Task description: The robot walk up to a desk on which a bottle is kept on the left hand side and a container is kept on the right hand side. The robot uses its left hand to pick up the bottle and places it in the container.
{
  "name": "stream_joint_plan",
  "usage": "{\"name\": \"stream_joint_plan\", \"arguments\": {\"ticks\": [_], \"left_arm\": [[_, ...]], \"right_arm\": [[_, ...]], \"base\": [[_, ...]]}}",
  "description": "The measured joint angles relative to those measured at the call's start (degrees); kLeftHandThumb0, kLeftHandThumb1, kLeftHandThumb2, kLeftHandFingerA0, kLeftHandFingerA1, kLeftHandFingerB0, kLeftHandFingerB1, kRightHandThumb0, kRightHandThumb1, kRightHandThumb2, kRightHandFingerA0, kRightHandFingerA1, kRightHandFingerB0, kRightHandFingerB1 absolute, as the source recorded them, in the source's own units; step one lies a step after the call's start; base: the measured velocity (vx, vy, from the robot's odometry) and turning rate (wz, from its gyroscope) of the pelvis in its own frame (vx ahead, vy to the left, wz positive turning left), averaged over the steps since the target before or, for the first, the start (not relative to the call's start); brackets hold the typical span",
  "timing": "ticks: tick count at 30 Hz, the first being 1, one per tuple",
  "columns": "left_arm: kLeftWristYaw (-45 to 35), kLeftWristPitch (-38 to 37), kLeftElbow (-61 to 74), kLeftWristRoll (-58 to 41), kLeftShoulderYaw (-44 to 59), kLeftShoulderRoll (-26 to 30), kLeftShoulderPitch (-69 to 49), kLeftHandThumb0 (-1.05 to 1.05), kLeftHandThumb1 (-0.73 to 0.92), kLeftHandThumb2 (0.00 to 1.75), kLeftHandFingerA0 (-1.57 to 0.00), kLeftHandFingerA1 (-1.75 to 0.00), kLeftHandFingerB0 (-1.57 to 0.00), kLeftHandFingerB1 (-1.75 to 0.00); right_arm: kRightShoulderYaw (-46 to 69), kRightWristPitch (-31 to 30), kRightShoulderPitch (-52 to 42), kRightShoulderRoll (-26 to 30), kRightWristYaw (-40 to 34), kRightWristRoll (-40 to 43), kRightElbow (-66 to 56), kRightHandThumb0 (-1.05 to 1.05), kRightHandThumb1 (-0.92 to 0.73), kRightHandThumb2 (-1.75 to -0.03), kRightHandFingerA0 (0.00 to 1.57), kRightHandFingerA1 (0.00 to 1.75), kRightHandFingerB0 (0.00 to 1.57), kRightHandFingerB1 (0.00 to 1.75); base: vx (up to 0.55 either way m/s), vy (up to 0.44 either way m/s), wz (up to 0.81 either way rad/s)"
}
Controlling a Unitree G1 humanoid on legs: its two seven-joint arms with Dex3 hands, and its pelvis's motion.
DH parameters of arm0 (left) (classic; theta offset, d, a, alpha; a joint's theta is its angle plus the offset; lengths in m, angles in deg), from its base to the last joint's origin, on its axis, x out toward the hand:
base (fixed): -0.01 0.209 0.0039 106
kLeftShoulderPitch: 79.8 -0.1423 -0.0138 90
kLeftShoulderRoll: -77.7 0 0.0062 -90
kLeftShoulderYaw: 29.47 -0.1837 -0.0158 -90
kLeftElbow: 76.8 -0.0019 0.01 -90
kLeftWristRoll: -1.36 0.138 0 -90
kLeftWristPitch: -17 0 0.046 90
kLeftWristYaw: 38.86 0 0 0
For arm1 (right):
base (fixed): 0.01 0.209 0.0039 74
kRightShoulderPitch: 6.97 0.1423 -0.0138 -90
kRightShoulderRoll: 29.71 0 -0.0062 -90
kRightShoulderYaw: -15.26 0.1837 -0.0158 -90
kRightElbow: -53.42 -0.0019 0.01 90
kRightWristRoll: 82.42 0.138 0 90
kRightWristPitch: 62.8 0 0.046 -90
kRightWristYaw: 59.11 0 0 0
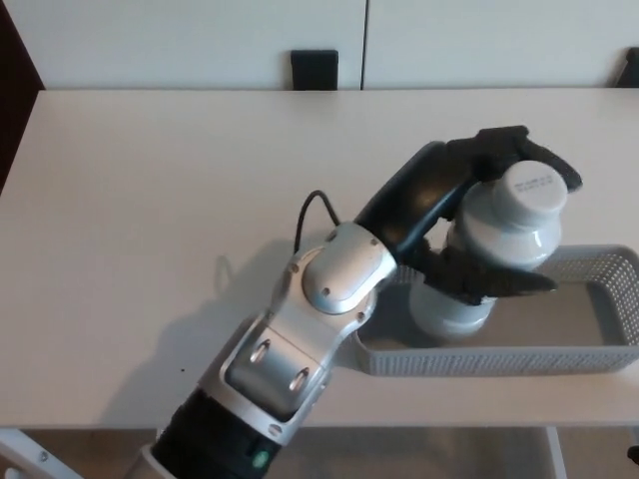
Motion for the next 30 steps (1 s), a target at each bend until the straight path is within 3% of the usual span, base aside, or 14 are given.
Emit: {"name": "stream_joint_plan", "arguments": {"ticks": [11, 12, 19, 20, 23, 24, 25, 26, 29, 30], "left_arm": [[-2.73, -0.62, 0.04, 2.97, -1.99, 7.33, 0.27, -0.99, 0.57, 1.0, 0.0, 0.0, 0.0, 0.0], [-2.73, -0.62, 0.04, 2.97, -1.99, 7.33, 0.27, -1.0, 0.72, 0.61, 0.0, 0.0, 0.0, 0.0], [-4.83, -1.29, 0.41, 4.03, -1.91, 9.15, 0.3, -1.01, 0.74, 0.61, 0.0, 0.0, 0.0, 0.0], [-5.08, -1.38, 0.89, 4.06, -1.7, 9.42, 0.36, -1.02, 0.74, 0.62, 0.0, 0.0, 0.0, 0.0], [-5.78, -1.58, 3.56, 3.99, -0.53, 10.28, 0.83, -1.02, 0.74, 0.62, 0.0, 0.0, 0.0, 0.0], [-6.04, -1.64, 4.77, 3.93, 0.03, 10.53, 1.09, -0.95, 0.54, 0.85, 0.0, 0.0, 0.0, 0.0], [-6.15, -1.72, 5.27, 3.91, 0.32, 10.59, 1.27, -0.95, 0.54, 0.85, 0.0, 0.0, 0.0, 0.0], [-6.27, -1.86, 5.91, 3.89, 0.68, 10.66, 1.52, -0.93, 0.69, 0.61, 0.0, 0.0, 0.0, 0.0], [-7.09, -1.85, 10.94, 3.29, 3.16, 11.44, 3.0, -0.93, 0.69, 0.61, 0.0, 0.0, 0.0, 0.0], [-7.09, -1.85, 10.94, 3.29, 3.16, 11.44, 3.0, -0.93, 0.63, 0.58, 0.0, 0.0, 0.0, 0.0]], "right_arm": [[-0.46, 0.01, 0.77, 0.0, -0.01, -0.14, 0.53, 0.0, -0.43, -1.31, 0.53, 0.94, 0.28, 0.77], [-0.46, 0.01, 0.77, 0.0, -0.01, -0.14, 0.53, -0.01, -0.44, -1.3, 0.52, 0.93, 0.27, 0.76], [-1.22, -0.15, 0.9, 0.01, -0.39, -1.02, -0.6, 0.11, -0.46, -1.28, 0.55, 0.92, 0.29, 0.75], [-1.23, -0.21, 0.91, 0.01, -0.47, -1.1, -0.68, 0.09, -0.41, -1.38, 0.5, 1.08, 0.27, 0.83], [-1.27, -0.46, 0.9, 0.01, -0.65, -1.33, -0.82, 0.09, -0.41, -1.38, 0.5, 1.08, 0.27, 0.83], [-1.28, -0.57, 0.88, 0.01, -0.7, -1.42, -0.92, 0.14, -0.47, -1.27, 0.55, 0.91, 0.33, 0.76], [-1.28, -0.63, 0.87, 0.01, -0.73, -1.46, -0.96, 0.14, -0.47, -1.27, 0.55, 0.91, 0.33, 0.76], [-1.29, -0.7, 0.87, 0.01, -0.76, -1.53, -1.02, 0.14, -0.45, -1.28, 0.55, 0.91, 0.33, 0.76], [-1.39, -0.79, 0.89, 0.01, -0.8, -1.8, -1.12, 0.14, -0.45, -1.28, 0.55, 0.91, 0.33, 0.76], [-1.39, -0.79, 0.89, 0.01, -0.8, -1.8, -1.12, 0.1, -0.36, -1.42, 0.52, 1.11, 0.3, 0.86]], "base": [[0.0, 0.0, 0.0], [0.0, 0.0, 0.0], [0.0, 0.0, 0.0], [0.0, 0.0, 0.0], [0.0, 0.0, 0.0], [0.0, 0.0, 0.0], [0.0, 0.0, 0.0], [0.0, 0.0, 0.0], [0.0, 0.0, 0.0], [0.0, 0.0, 0.0]]}}
